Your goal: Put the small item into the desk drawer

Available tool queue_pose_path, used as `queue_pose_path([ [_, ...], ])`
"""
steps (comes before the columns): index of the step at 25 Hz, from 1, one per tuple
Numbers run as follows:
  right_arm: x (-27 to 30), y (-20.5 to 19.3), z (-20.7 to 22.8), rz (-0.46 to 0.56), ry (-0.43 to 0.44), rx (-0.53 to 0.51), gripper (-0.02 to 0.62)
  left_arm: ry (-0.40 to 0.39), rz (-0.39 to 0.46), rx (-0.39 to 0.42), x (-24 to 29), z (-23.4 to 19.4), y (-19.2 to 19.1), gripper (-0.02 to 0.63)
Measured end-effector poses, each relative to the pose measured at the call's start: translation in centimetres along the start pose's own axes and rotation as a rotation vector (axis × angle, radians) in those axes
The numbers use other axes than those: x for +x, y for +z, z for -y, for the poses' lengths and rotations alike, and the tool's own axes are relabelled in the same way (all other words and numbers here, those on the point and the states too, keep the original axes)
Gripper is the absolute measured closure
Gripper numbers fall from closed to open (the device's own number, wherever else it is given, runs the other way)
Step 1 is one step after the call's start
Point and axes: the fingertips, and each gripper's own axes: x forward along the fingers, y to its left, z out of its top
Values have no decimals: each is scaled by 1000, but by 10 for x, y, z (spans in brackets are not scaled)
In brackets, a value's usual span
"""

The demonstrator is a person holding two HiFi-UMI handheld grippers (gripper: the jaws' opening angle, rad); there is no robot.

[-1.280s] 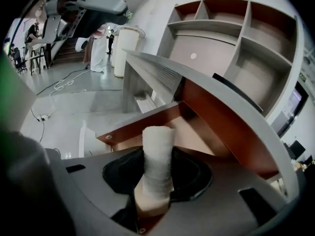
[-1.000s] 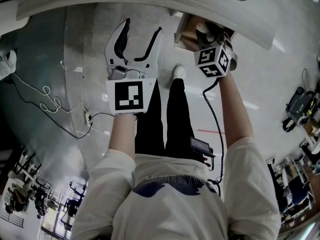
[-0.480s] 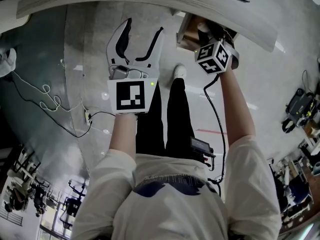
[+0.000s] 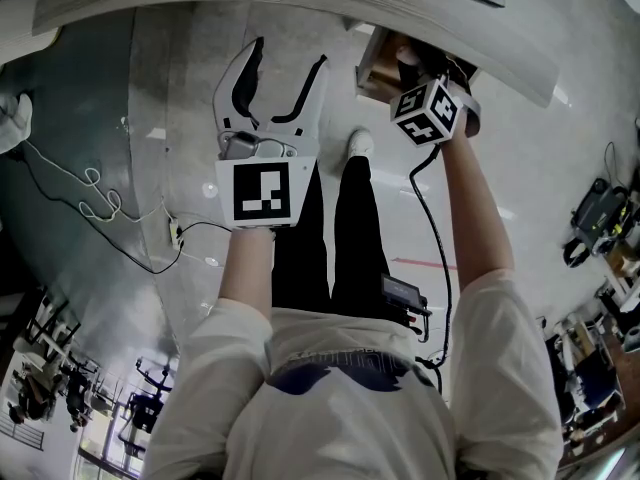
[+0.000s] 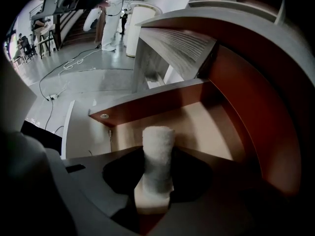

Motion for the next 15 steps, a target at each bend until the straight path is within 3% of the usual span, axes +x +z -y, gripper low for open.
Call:
queue_pose_path([
  [15,6,-5,-2,-85,5,-69,460,4,-7,-4,-1,-4,-1,337],
])
